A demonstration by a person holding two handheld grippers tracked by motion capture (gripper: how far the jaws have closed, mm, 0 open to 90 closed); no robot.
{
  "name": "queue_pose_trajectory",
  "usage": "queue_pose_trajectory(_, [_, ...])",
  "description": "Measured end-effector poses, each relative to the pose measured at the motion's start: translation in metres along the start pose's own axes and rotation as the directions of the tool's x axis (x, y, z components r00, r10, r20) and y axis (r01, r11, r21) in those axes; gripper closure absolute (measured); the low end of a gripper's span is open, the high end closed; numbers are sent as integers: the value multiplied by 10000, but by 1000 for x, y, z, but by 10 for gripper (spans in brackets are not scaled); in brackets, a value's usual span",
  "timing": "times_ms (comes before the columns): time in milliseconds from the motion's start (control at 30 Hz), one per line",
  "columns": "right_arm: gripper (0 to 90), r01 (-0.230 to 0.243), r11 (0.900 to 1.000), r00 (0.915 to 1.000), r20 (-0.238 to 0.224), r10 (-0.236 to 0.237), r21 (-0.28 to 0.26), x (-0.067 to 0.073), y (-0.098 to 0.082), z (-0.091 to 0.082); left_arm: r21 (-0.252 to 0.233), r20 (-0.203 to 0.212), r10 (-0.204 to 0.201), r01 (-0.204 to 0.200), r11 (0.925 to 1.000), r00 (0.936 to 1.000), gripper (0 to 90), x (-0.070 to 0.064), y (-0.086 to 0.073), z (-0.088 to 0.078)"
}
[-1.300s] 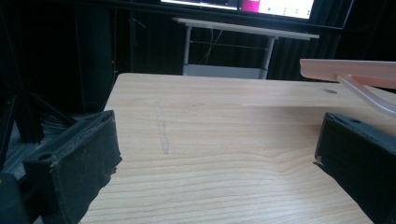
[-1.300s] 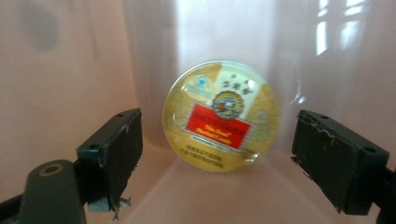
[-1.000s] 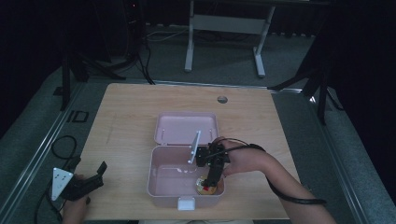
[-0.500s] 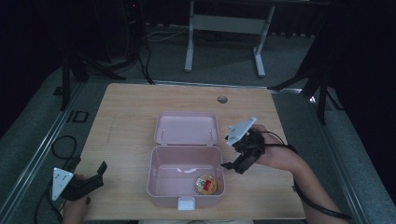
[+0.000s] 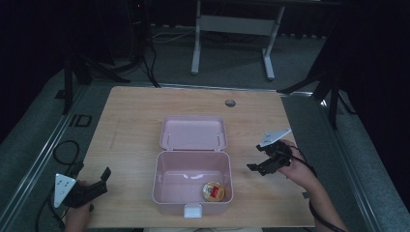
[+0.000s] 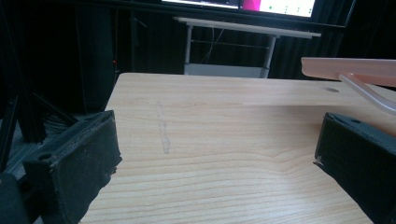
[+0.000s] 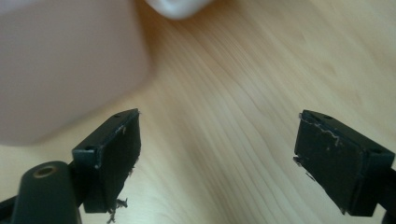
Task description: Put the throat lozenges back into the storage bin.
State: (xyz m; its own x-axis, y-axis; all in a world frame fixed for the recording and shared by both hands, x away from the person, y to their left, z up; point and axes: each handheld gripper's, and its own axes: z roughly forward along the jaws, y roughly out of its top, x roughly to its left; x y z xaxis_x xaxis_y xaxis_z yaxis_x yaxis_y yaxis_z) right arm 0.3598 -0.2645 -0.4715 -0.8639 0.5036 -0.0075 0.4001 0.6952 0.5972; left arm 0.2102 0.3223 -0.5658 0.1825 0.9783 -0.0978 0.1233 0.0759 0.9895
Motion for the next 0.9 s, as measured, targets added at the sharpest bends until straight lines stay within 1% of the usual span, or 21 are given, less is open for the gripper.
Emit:
queue_pose_trajectory(33, [130,-112,9999,9998,183,112,-24,-3,-5,4,-3,3,-2,2,10000,10000,3,0,0,0])
queue_pose_trajectory(67, [131,-237,9997,9974,682,238,-18,-7,-14,11,2,1,1,-1,10000,10000,4,0,0,0])
queue_pose_trajectory(100, [130,-430,9991,9944,967,431,-29,-10,-21,14,3,4,-2,2,10000,10000,3,0,0,0])
queue_pose_trajectory(167, [131,-616,9980,9922,1081,627,-132,-13,-26,17,6,3,-11,11,10000,10000,3,0,0,0])
queue_pose_trajectory(200, [132,-901,9951,9868,1312,946,-397,-17,-33,19,9,2,-6,6,10000,10000,3,0,0,0])
queue_pose_trajectory(233, [123,-1271,9882,9757,1683,1400,-849,-21,-45,21,13,0,-5,5,10000,10000,3,0,0,0])
queue_pose_trajectory(333, [116,-1641,9769,9516,2391,1933,-1366,-25,-59,22,16,-5,-1,1,10000,10000,3,0,0,0])
queue_pose_trajectory(367, [116,-1641,9769,9516,2391,1933,-1366,-25,-59,22,16,-5,-1,1,10000,10000,3,0,0,0])
queue_pose_trajectory(400, [116,-1777,9714,9427,2560,2139,-1574,-26,-64,22,15,-4,-2,2,10000,10000,3,0,0,0])
queue_pose_trajectory(433, [116,-2101,9580,9209,2895,2610,-1952,-28,-73,22,18,-5,3,-3,10000,10000,3,0,0,0])
queue_pose_trajectory(500, [116,-2401,9437,8984,3161,3048,-2276,-28,-79,22,16,-7,3,-3,10000,10000,3,0,0,0])
queue_pose_trajectory(567, [116,-2719,9253,8675,3488,3546,-2644,-29,-87,22,13,-10,-2,2,10000,10000,3,0,0,0])
queue_pose_trajectory(600, [116,-2976,9125,8434,3705,3891,-2808,-30,-91,22,13,-9,-3,3,10000,10000,3,0,0,0])
queue_pose_trajectory(633, [116,-3128,9046,8280,3834,4091,-2897,-30,-93,22,11,-9,0,0,10000,10000,3,0,0,0])
queue_pose_trajectory(700, [116,-3351,8840,7768,4355,4549,-3259,-31,-101,23,4,-1,-5,5,10000,10000,3,0,0,0])
queue_pose_trajectory(733, [116,-3498,8751,7629,4405,4733,-3344,-32,-104,23,3,2,-10,10,10000,10000,3,0,0,0])
queue_pose_trajectory(767, [116,-3498,8751,7629,4405,4733,-3344,-32,-104,23,3,2,-10,10,10000,10000,3,0,0,0])
queue_pose_trajectory(800, [116,-3589,8680,7453,4545,4879,-3432,-32,-106,23,7,2,-5,5,10000,10000,3,0,0,0])
queue_pose_trajectory(833, [116,-3658,8582,7150,4815,5069,-3601,-33,-108,22,6,3,-7,7,10000,10000,3,0,0,0])
queue_pose_trajectory(867, [116,-3644,8530,6980,4967,5158,-3736,-33,-108,21,8,4,-6,6,10000,10000,3,0,0,0])
queue_pose_trajectory(900, [116,-3674,8462,6751,5151,5281,-3860,-33,-109,20,5,4,-7,7,10000,10000,3,0,0,0])
